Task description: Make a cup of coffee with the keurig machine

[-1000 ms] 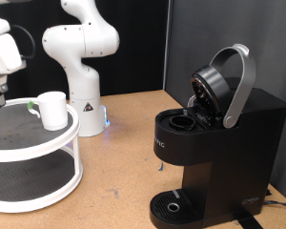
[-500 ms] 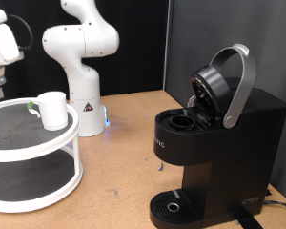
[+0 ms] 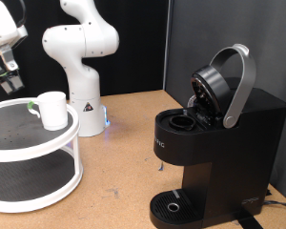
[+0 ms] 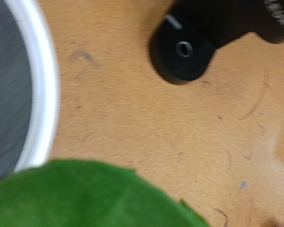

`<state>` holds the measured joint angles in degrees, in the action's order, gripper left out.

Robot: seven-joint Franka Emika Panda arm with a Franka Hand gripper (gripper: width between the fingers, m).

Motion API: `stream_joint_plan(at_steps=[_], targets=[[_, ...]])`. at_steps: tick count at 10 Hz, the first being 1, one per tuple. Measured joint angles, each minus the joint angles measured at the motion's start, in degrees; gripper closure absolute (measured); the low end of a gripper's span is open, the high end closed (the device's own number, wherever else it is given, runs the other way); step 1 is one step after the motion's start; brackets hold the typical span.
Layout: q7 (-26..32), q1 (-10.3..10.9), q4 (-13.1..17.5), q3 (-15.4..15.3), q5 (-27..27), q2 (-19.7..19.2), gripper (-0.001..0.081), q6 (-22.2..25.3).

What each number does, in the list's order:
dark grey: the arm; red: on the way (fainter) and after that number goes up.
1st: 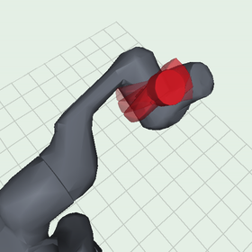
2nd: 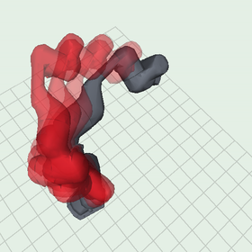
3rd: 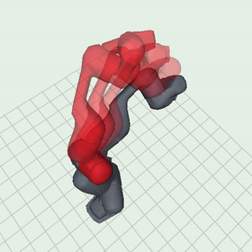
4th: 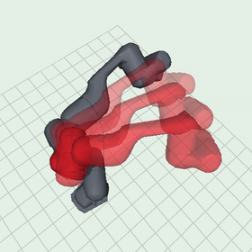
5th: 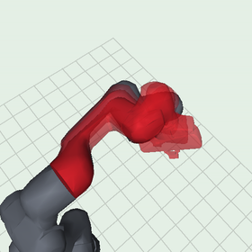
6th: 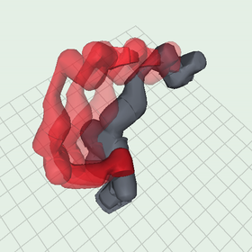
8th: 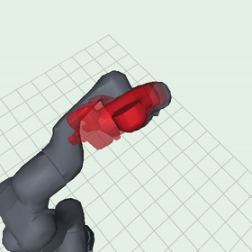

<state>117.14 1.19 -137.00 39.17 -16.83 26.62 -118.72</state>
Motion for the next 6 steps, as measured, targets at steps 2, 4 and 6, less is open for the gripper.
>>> stream_joint_plan(at_steps=[2,4,6], targets=[[-2.7,0.0,-0.2,-2.3,0.0,0.0,0.0309,-2.6],[-2.2,0.1,-0.4,-1.9,-0.6,0.0,0.0309,-2.4],[-2.1,0.6,-0.4,-0.3,-5.5,0.0,0.0309,1.7]])
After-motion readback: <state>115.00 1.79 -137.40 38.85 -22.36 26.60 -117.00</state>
